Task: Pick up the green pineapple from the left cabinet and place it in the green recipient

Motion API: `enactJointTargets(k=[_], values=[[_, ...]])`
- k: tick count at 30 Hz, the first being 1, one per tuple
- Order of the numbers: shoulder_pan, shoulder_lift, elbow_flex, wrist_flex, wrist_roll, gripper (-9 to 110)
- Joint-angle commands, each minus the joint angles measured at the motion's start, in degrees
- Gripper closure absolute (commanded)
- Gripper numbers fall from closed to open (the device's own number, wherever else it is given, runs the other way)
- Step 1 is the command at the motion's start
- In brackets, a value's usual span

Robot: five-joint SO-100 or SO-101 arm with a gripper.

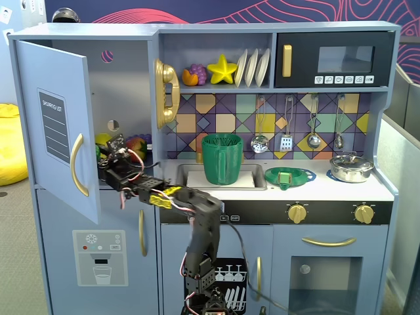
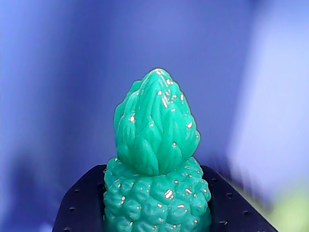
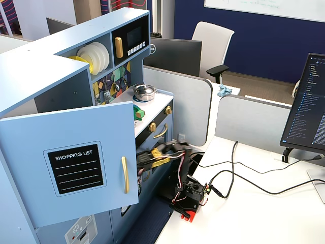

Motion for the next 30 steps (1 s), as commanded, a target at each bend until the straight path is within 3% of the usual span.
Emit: enactJointTargets(k=[1,9,17,24,30], values=[[-1.6,18.5,7.5,4.2,-4.8,101],[0.2,43.3,19.9,18.0,-6.0,101],[12.7,58.7,17.7,37.4,-1.6,101],[31.0,60.6,6.0,55.8,7.1,101],[45.3,51.1,-2.6,60.4,14.1,101]])
